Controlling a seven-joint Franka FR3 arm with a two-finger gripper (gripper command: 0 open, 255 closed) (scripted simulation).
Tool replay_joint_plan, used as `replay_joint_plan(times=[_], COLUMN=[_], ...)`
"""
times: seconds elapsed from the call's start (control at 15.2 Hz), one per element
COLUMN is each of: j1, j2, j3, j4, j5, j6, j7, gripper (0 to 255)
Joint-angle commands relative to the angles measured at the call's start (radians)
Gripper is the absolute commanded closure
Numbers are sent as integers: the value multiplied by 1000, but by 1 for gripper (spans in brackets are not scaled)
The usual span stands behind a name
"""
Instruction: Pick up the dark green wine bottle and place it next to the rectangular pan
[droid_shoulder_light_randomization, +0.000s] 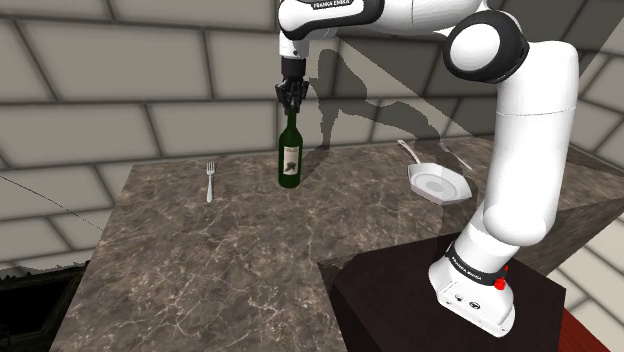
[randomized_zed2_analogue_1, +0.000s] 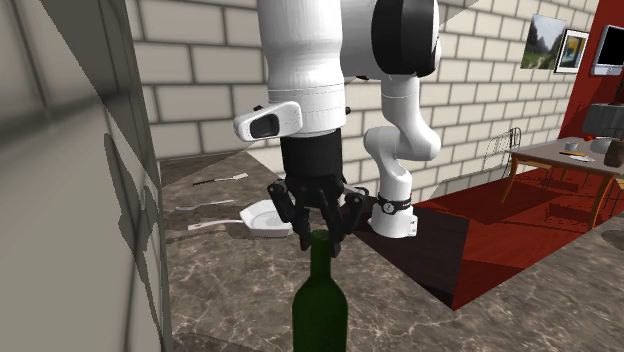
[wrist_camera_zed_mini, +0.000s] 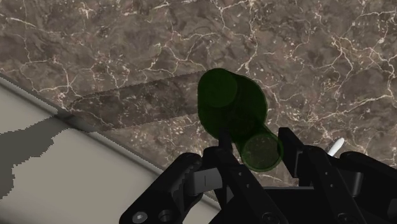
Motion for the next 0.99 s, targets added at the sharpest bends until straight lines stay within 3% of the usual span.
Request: replay_joint_plan(times=[0.0,0.26,0.92], j1=[0,0,2], j2=[0,0,13], j3=[0,0,1], j4=[0,0,153], j5=[0,0,-1], j6=[0,0,-141], j7=[0,0,7], gripper=[255,255,255])
